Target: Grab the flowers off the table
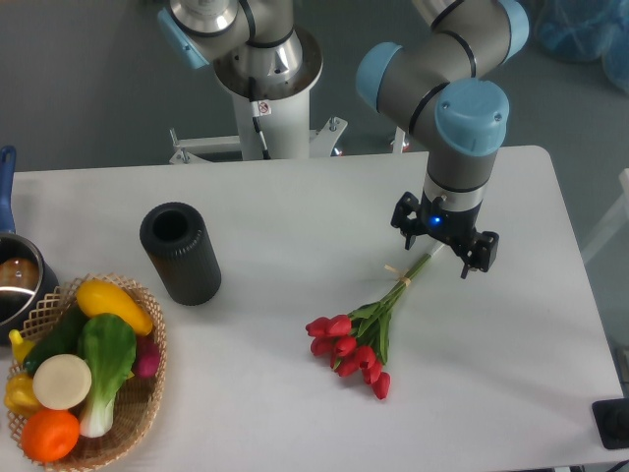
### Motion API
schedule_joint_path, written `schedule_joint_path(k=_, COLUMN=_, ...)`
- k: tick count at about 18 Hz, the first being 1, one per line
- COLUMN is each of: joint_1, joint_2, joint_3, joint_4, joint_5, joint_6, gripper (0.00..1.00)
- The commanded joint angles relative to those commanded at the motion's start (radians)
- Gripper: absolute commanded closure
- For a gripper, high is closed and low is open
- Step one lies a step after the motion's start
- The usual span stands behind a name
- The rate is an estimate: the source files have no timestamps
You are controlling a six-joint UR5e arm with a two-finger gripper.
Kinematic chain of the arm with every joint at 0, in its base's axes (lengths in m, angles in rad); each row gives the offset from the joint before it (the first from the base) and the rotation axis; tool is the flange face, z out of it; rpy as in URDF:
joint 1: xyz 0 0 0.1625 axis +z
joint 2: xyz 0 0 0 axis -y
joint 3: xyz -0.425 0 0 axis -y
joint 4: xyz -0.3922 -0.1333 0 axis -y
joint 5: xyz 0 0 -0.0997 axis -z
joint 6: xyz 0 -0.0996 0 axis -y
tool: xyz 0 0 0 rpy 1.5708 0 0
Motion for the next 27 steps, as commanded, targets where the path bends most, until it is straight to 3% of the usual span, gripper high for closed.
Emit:
schedule_joint_path(k=7, joint_1=-0.008, joint_2=-0.002, joint_3=-0.009, joint_4=0.008, joint_5=0.002, joint_6=-0.003, gripper=0.00)
schedule_joint_path(k=11, joint_1=-0.006, joint_2=-0.008, joint_3=-0.044, joint_4=0.014, joint_5=-0.015, joint_6=-0.008, gripper=0.00)
schedule_joint_path(k=16, joint_1=-0.009, joint_2=-0.014, joint_3=-0.135, joint_4=0.147, joint_5=-0.017, joint_6=-0.003, gripper=0.00)
schedule_joint_path(k=27, joint_1=-0.054, joint_2=-0.081, joint_3=-0.141, joint_4=0.149, joint_5=-0.017, joint_6=-0.015, gripper=0.00)
